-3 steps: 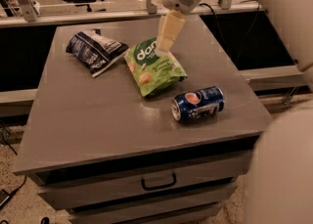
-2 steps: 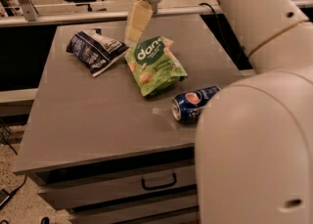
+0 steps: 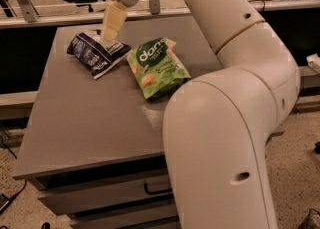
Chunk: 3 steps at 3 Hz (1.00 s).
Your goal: Pick blue chip bag
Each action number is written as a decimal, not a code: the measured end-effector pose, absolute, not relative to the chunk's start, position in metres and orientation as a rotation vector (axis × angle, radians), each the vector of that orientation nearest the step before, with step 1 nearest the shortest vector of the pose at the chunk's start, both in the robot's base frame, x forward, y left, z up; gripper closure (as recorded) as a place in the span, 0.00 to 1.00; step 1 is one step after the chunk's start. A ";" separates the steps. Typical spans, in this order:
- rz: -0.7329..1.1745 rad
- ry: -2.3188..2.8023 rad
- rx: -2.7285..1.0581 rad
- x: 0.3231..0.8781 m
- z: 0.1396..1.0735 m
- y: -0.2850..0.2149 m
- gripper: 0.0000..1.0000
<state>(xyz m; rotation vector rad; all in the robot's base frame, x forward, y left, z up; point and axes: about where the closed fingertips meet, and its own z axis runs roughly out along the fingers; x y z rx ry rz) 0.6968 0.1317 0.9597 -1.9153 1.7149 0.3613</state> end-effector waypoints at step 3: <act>0.178 1.851 -1.866 0.721 0.898 0.146 0.00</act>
Offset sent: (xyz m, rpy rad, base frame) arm 0.0253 0.0178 -0.0835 -0.1799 -0.0753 -0.1778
